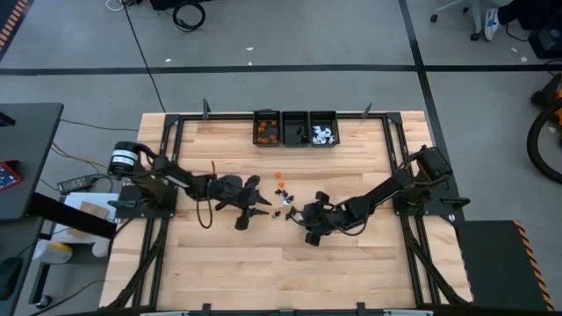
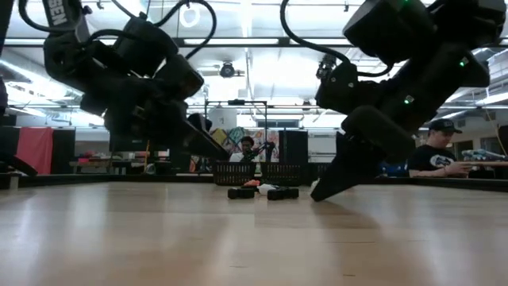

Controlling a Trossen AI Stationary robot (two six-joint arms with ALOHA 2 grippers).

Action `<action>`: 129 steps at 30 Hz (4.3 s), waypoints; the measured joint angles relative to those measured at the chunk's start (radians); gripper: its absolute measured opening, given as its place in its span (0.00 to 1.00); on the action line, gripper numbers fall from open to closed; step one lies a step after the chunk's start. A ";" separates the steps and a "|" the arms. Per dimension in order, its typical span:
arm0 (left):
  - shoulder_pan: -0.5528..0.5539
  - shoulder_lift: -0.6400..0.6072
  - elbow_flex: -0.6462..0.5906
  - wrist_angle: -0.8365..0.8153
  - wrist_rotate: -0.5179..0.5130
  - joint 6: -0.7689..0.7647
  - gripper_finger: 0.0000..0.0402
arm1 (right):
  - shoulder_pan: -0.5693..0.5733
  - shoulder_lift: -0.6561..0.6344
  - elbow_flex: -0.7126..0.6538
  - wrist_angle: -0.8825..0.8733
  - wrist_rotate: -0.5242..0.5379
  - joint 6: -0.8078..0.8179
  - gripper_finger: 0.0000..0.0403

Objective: Sort game pieces by color
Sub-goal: Put the white game piece into the right black basket, then put the black game piece into the center black basket

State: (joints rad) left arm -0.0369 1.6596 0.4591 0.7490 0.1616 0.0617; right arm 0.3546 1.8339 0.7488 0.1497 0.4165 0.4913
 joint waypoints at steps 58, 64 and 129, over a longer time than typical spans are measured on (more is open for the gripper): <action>-0.200 -0.193 -0.008 -0.213 -0.163 0.212 0.32 | 0.011 0.006 -0.003 0.056 0.073 -0.041 0.17; -0.189 -0.193 -0.008 -0.212 -0.161 0.218 0.32 | -0.036 -0.096 -0.006 -0.101 0.080 0.023 0.19; -0.106 -0.203 -0.008 -0.225 -0.168 0.170 0.32 | -0.461 -0.325 -0.096 0.166 -0.279 -0.407 0.36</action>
State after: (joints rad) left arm -0.1428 1.4563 0.4507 0.5245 -0.0063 0.2314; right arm -0.1068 1.5091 0.6530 0.3155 0.1375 0.0844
